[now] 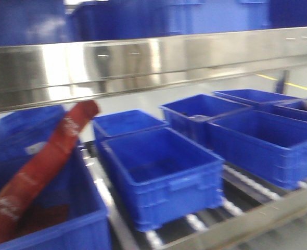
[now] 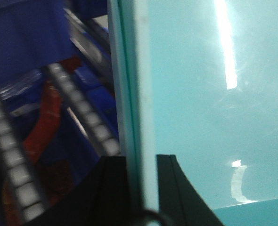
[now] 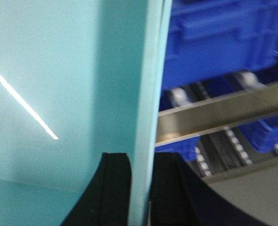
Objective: Move two blue bins to right shelf middle
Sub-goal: 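Approach the shelf front holding the teal bin in both grippers, then raise the teal bin with both grippers above the upper shelf rail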
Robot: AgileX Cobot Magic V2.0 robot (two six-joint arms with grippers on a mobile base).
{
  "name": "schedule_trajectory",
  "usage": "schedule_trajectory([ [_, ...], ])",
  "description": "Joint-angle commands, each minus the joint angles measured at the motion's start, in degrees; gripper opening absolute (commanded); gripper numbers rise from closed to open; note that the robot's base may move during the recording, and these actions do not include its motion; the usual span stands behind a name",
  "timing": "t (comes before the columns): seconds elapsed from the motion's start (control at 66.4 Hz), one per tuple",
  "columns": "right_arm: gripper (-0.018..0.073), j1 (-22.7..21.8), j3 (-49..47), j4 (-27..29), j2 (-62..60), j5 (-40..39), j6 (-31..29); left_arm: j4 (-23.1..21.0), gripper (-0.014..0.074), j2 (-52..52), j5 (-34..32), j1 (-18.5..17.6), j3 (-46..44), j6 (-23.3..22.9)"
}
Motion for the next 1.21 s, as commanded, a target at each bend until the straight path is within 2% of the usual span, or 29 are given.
schedule_trajectory([
  [0.0,-0.0165,-0.3,-1.1,-1.9,-1.3,-2.6,-1.0,2.6,-0.0111,-1.0,-5.3,0.2,-1.0,0.5],
  [1.19,-0.0165,-0.3,-1.1,-1.9,-1.3,-2.6,-1.0,2.6,-0.0111,-1.0,-5.3,0.2,-1.0,0.5],
])
